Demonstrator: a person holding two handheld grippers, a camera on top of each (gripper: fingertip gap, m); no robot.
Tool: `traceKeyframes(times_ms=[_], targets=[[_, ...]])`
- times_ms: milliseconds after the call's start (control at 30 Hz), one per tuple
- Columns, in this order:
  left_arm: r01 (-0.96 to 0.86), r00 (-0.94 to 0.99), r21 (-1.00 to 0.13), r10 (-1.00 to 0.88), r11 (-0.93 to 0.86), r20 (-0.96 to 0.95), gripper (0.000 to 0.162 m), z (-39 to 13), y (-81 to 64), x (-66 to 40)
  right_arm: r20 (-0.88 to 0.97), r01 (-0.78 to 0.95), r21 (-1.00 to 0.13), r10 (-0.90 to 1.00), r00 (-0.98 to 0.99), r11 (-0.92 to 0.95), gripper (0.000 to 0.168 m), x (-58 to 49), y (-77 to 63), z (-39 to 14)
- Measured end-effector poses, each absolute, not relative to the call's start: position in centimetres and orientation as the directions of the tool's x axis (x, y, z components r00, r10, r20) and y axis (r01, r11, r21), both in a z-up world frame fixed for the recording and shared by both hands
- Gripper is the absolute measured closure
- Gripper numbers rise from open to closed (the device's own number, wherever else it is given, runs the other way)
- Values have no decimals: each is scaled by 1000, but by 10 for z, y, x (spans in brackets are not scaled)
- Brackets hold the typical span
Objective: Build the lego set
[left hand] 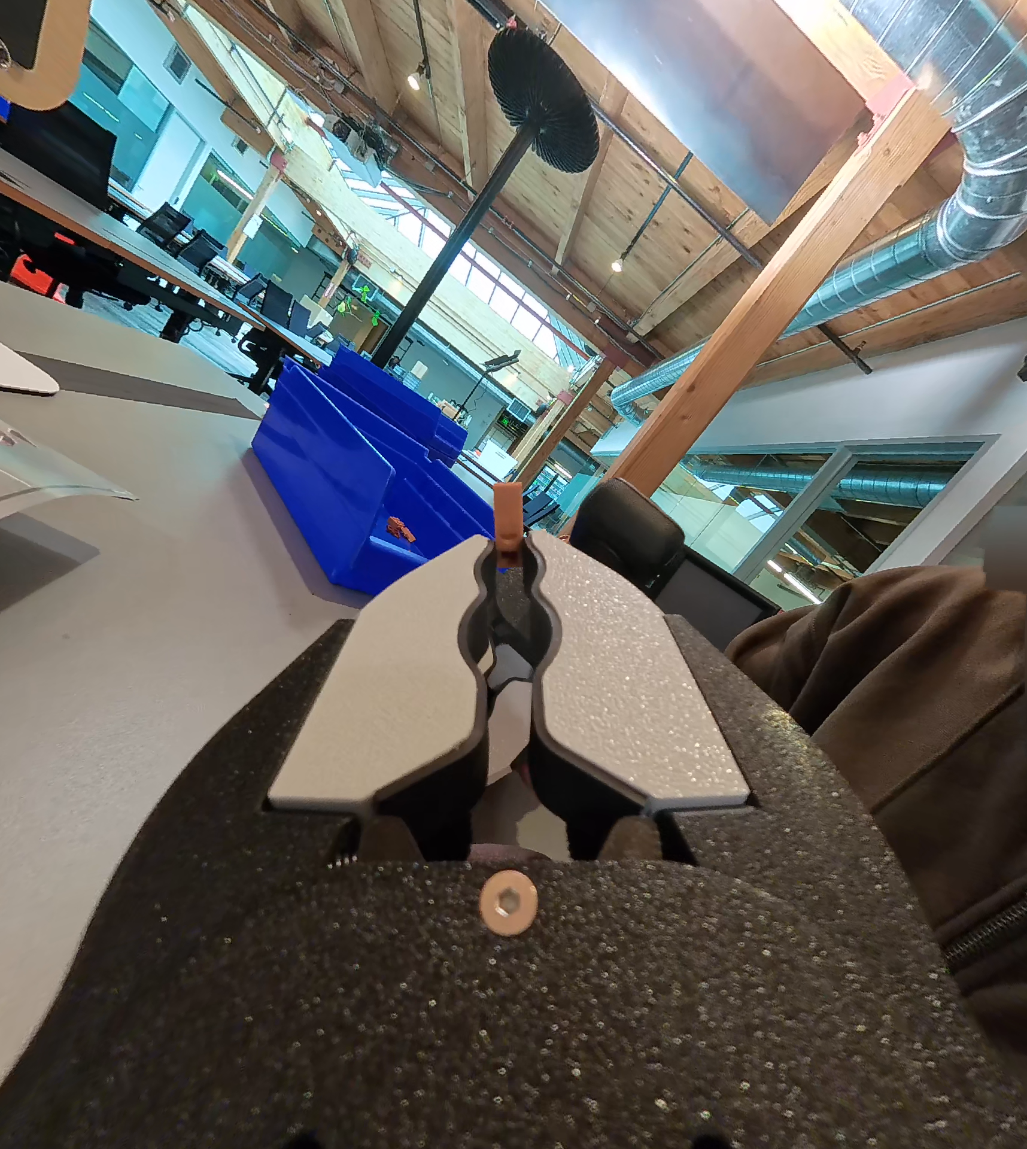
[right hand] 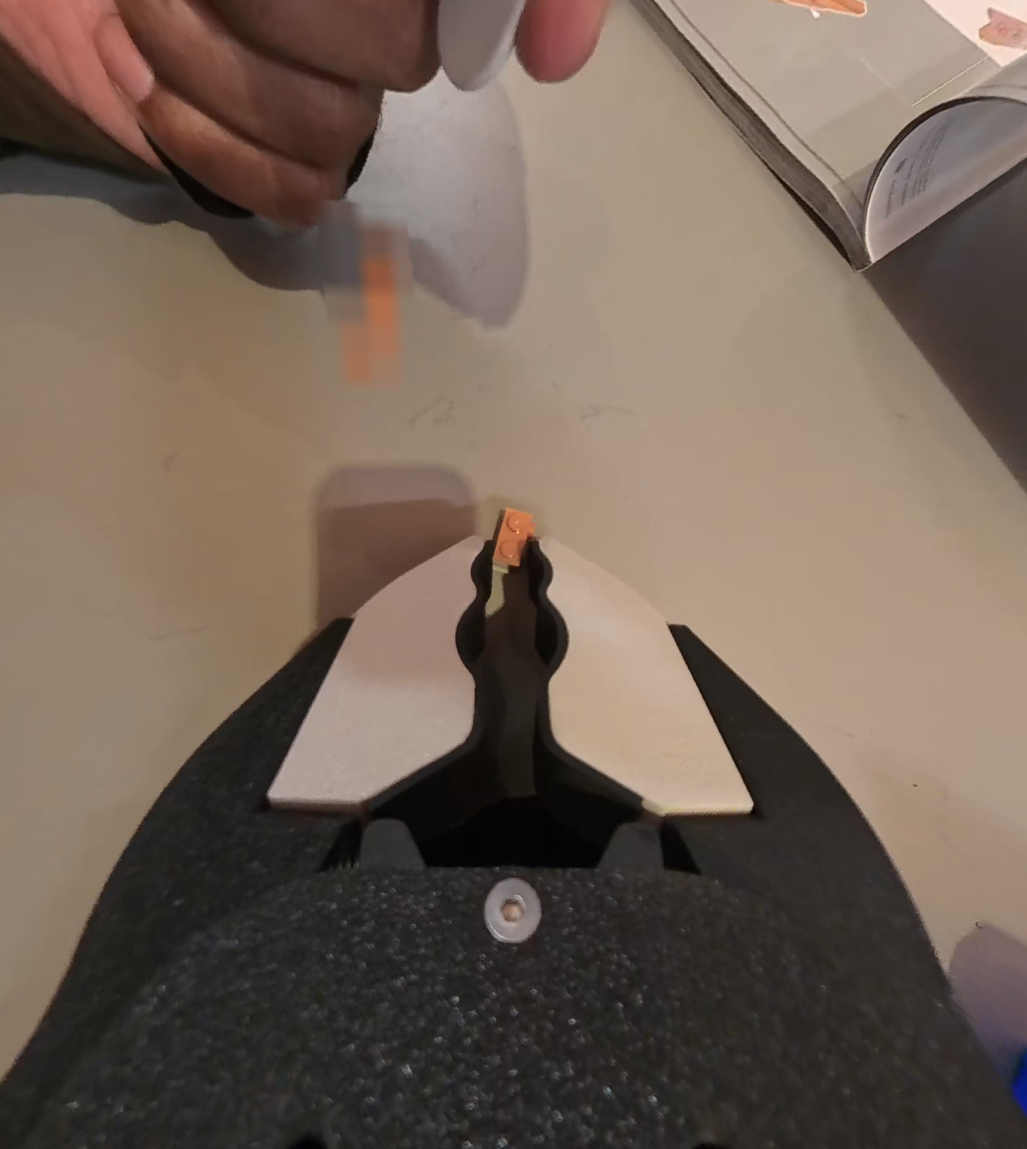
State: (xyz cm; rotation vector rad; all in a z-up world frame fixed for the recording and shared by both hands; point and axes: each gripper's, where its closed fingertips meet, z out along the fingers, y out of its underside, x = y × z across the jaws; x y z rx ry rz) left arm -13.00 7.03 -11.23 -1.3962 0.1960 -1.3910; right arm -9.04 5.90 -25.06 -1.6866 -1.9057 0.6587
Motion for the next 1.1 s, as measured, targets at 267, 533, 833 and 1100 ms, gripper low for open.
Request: traceKeyframes(times_ms=[267,533,833,1100], targets=[[551,281,-738,-747,-389,603,154,-111,69,-129,-222,450,-880,969,-105,-153,158,-101,58,-178],[537,252,-737,-756,-410,604,154,-113,67,-122,-377,225,-915,908,-181,-335,158,-99,60,-132],[520,239,-743,-763,-422,601,154,-114,64,-117,-407,172,-910,890,-206,-377,158,-98,62,-125],[519,240,-743,-763,-422,600,154,-114,64,-117,-399,185,-913,893,-207,-364,158,-98,61,-128]])
